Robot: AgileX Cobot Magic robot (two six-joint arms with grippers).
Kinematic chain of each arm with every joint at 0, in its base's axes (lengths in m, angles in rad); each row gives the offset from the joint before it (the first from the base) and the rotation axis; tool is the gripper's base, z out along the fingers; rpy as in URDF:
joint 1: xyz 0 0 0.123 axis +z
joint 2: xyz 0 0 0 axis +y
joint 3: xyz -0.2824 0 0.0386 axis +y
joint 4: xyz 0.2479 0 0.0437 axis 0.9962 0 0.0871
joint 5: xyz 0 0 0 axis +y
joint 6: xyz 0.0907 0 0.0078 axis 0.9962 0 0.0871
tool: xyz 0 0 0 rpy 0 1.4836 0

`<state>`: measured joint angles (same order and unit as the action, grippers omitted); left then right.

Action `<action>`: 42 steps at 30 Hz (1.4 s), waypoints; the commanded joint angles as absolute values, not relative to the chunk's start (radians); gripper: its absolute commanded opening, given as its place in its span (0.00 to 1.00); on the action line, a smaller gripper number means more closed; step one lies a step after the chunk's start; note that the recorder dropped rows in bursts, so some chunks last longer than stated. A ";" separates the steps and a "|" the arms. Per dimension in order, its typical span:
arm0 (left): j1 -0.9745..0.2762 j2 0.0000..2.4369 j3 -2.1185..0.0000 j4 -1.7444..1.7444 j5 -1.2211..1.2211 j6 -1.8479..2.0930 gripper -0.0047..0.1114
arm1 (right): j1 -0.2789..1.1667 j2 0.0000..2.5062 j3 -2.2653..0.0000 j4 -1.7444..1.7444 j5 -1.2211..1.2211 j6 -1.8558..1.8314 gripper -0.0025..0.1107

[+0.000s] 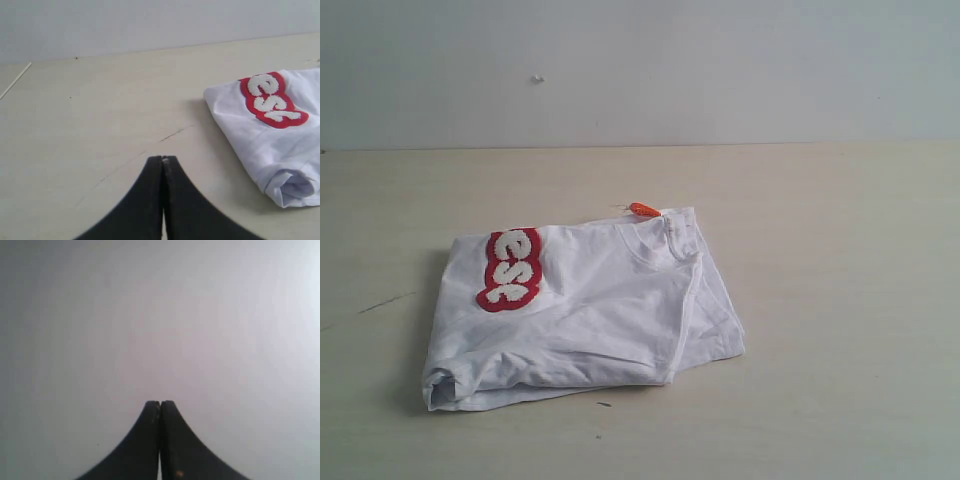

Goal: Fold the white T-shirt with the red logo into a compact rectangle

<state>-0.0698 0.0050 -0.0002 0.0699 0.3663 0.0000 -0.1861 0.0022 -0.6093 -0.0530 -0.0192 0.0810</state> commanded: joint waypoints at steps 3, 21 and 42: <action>-0.068 0.000 0.000 0.065 0.361 -0.009 0.04 | -0.155 0.000 -0.403 -0.199 -0.141 0.184 0.02; -0.068 0.000 0.000 0.065 0.361 -0.009 0.04 | -0.127 0.000 0.000 -0.105 -0.048 0.061 0.02; -0.068 0.000 0.000 0.065 0.361 -0.009 0.04 | -0.127 0.000 0.000 -0.078 0.324 0.024 0.02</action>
